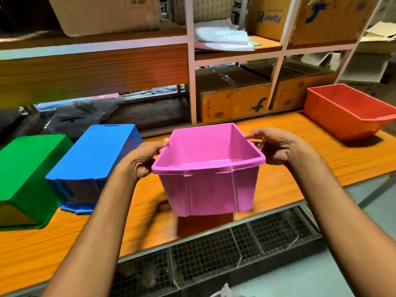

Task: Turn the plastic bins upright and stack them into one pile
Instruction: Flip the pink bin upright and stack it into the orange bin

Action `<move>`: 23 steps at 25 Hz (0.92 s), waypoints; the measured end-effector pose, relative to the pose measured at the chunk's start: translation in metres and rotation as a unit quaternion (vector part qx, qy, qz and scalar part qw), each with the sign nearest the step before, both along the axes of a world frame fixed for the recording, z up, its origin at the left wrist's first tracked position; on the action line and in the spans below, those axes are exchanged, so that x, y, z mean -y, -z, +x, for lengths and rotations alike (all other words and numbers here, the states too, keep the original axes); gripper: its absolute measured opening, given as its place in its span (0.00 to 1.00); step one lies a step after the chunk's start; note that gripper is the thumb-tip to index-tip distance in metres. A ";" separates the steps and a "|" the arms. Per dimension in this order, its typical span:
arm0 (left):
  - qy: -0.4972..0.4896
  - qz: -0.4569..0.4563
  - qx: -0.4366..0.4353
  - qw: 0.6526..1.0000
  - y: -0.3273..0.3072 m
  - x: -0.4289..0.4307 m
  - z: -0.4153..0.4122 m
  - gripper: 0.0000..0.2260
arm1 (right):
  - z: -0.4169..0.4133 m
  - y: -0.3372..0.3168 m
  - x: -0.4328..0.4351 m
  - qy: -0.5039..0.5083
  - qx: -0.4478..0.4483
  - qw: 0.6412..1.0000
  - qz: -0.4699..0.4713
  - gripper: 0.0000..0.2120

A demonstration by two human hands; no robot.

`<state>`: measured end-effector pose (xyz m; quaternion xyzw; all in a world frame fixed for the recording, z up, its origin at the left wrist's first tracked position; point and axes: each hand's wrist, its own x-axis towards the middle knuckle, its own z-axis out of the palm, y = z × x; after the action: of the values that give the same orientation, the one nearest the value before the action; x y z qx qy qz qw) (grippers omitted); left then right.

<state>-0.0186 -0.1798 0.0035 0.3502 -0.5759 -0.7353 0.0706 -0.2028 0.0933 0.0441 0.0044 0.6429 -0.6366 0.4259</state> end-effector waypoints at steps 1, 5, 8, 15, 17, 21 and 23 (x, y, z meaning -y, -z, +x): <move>0.007 0.001 -0.004 1.000 0.001 -0.003 0.000 0.11 | 0.000 0.005 -0.007 0.000 0.006 1.000 -0.002 0.12; 0.054 -0.003 -0.001 0.999 0.006 -0.021 -0.002 0.14 | 0.012 0.015 -0.038 0.006 -0.004 1.000 0.003 0.14; 0.115 -0.009 -0.016 0.993 0.009 -0.044 -0.003 0.14 | 0.025 0.019 -0.073 0.023 -0.055 0.998 0.011 0.18; 0.254 -0.047 -0.078 0.963 0.025 -0.129 -0.018 0.30 | 0.071 0.023 -0.179 0.098 -0.180 0.979 0.006 0.31; 0.272 -0.047 -0.086 0.957 0.030 -0.160 -0.027 0.32 | 0.079 0.029 -0.217 0.114 -0.193 0.974 0.011 0.33; 0.295 -0.053 -0.092 0.949 0.037 -0.227 -0.045 0.34 | 0.094 0.049 -0.291 0.162 -0.206 0.965 0.030 0.34; 0.319 -0.033 -0.101 0.942 0.040 -0.267 -0.055 0.33 | 0.099 0.059 -0.334 0.193 -0.185 0.963 0.023 0.35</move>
<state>-0.0735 0.0868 -0.0368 0.0693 -0.6714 -0.7312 -0.0986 -0.1036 0.4271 -0.0153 0.0201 0.7119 -0.6816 0.1680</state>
